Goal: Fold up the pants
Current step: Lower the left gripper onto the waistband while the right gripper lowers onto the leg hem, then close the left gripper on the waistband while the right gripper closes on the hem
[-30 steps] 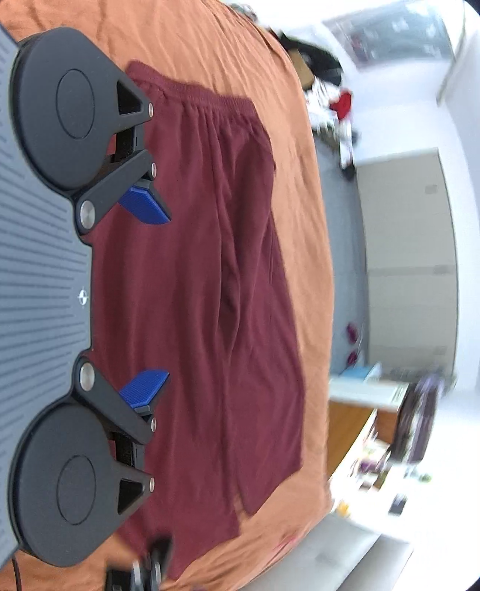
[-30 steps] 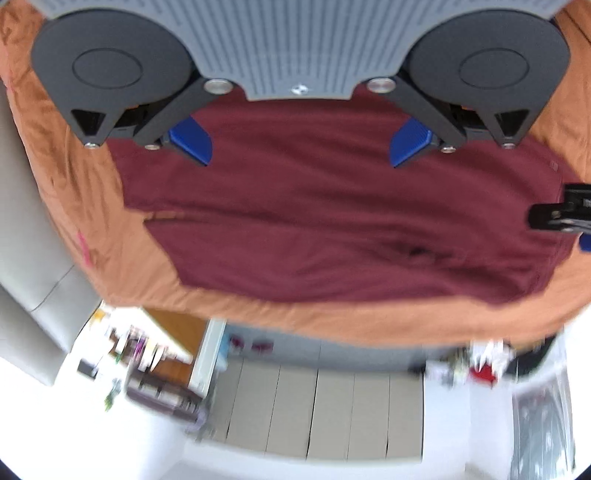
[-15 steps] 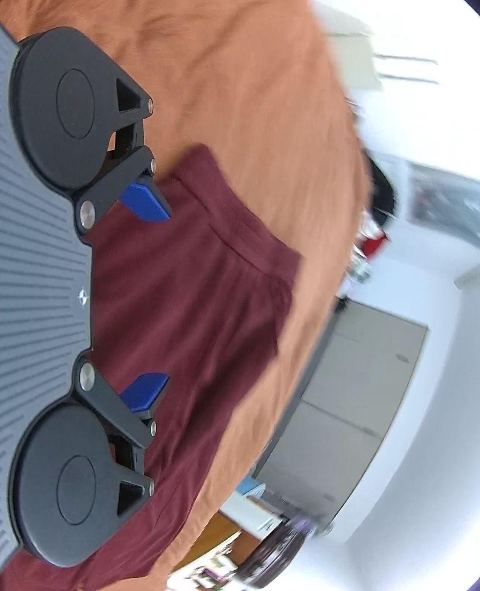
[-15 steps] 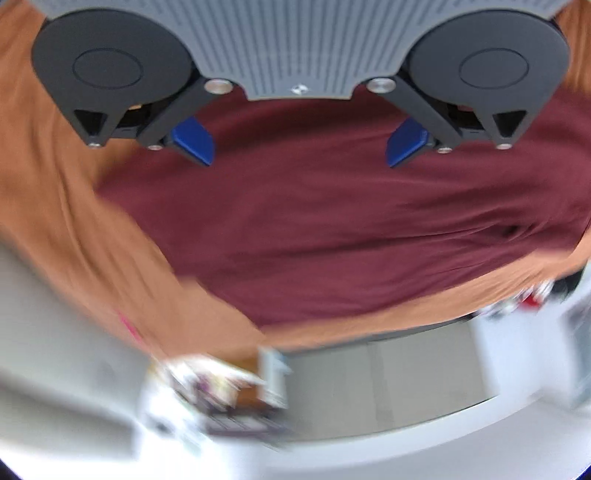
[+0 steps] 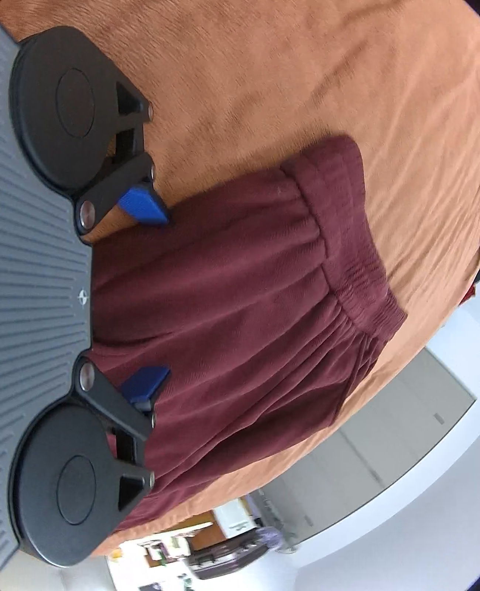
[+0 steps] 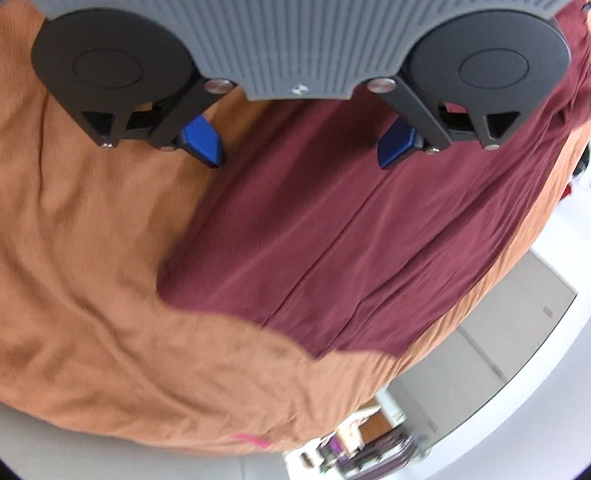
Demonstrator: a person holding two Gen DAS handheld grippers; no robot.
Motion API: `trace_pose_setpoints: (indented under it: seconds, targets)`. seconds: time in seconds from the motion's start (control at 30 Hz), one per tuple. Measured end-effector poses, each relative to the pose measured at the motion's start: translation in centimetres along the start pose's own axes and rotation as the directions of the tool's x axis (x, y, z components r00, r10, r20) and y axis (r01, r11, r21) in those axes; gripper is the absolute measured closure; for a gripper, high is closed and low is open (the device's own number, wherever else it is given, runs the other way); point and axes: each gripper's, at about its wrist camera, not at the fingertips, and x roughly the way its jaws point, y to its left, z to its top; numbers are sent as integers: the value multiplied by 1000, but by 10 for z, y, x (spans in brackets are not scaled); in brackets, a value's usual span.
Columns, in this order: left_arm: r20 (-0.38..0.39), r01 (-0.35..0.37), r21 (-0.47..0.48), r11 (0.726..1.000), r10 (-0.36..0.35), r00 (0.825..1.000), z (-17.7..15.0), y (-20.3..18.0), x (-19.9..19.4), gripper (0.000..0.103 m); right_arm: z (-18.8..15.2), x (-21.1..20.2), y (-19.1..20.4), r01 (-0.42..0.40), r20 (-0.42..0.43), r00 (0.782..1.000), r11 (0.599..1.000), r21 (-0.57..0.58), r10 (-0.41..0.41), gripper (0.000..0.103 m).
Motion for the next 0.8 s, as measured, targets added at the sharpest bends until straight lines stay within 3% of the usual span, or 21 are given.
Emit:
trace_pose_setpoints:
  seconds: [0.1, 0.17, 0.2, 0.23, 0.27, 0.33, 0.37, 0.4, 0.47, 0.63, 0.8]
  targets:
    - [17, -11, 49, 999, 10, 1000, -4, -7, 4, 0, 12, 13, -3, 7, -5, 1000, 1000, 27, -7, 13]
    - [32, -6, 64, 998, 4, 999, -5, -10, 5, 0, 15, 14, -3, 6, 3, 1000, 1000, 23, -6, 19]
    - [34, -10, 63, 998, 7, 999, -4, -9, 5, 0, 17, 17, -1, 20, 10, 1000, 1000, 11, -20, 38]
    - [28, -20, 61, 998, 19, 999, -4, -10, 7, 0, 18, 18, 2, 63, 26, 998, 998, -6, -63, 69]
    - [21, -28, 64, 998, 27, 999, -4, -11, 9, 0, 19, 18, 4, 107, 46, 993, 994, -22, -105, 81]
    - [22, -33, 80, 996, 31, 999, -4, -13, 9, 0, 21, 17, 1, 93, 57, 994, 996, -9, -92, 97]
    - [31, -30, 84, 996, 27, 999, -4, -13, 9, 8, 21, 18, -2, 66, 51, 997, 998, 10, -66, 97]
    - [48, -45, 95, 995, 41, 998, -6, -14, 7, 42, 22, 19, -5, 56, 47, 997, 998, 21, -57, 98]
    - [66, -108, 129, 986, 100, 993, -5, -14, 7, 81, 23, 18, -10, 33, 46, 998, 999, 42, -35, 99]
    - [56, -18, -1, 1000, 18, 998, -3, 7, 3, 89, 18, 11, -11, 43, 82, 996, 997, 58, -48, 101]
    - [129, -4, 60, 998, -3, 992, -9, -4, -15, 91, 13, -9, 10, 68, 193, 979, 997, -35, -60, 101]
